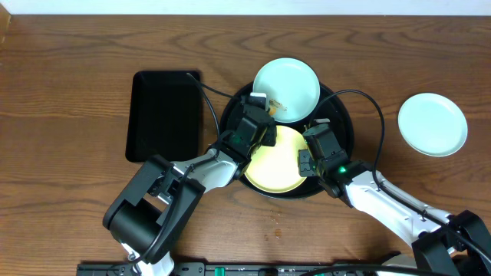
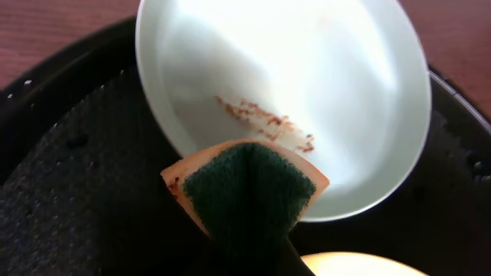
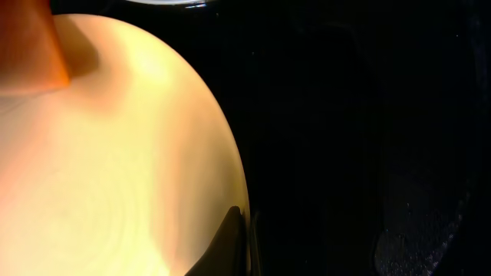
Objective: Clean dirty plates on tray and stack at the side
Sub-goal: 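Return the sponge to the small black tray with the left gripper, then lift the yellow plate by its rim with the right gripper, then carry the yellow plate right and stack it on the pale green plate, then move the right gripper to the pale green plate's top rim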
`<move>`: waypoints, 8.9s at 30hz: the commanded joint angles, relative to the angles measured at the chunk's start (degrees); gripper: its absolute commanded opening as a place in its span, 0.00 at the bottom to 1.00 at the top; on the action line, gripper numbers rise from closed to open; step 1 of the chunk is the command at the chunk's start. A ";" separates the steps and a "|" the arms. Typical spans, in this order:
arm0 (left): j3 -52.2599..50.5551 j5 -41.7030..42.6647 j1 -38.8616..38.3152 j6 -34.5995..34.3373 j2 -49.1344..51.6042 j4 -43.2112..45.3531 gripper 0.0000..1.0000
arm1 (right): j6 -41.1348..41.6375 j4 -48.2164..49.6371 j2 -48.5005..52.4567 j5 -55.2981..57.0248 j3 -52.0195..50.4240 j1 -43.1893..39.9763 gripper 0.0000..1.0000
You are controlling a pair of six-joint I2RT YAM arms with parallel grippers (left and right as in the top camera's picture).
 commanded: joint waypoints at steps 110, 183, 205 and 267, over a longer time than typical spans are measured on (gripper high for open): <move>-0.44 1.60 31.43 13.46 -16.20 -35.30 0.87 | -29.42 -29.46 -6.40 -17.27 22.36 -19.12 0.56; -0.44 1.60 31.43 13.46 -16.20 -35.30 0.87 | -39.74 -18.82 0.85 67.52 27.56 22.36 0.01; -0.44 1.60 31.43 13.44 -16.20 -35.30 0.87 | -24.30 -22.34 -1.16 -23.28 27.58 -38.49 0.01; -0.44 1.60 31.43 13.46 -16.20 -35.30 0.87 | -44.92 -27.10 47.78 -21.51 73.48 -16.31 0.62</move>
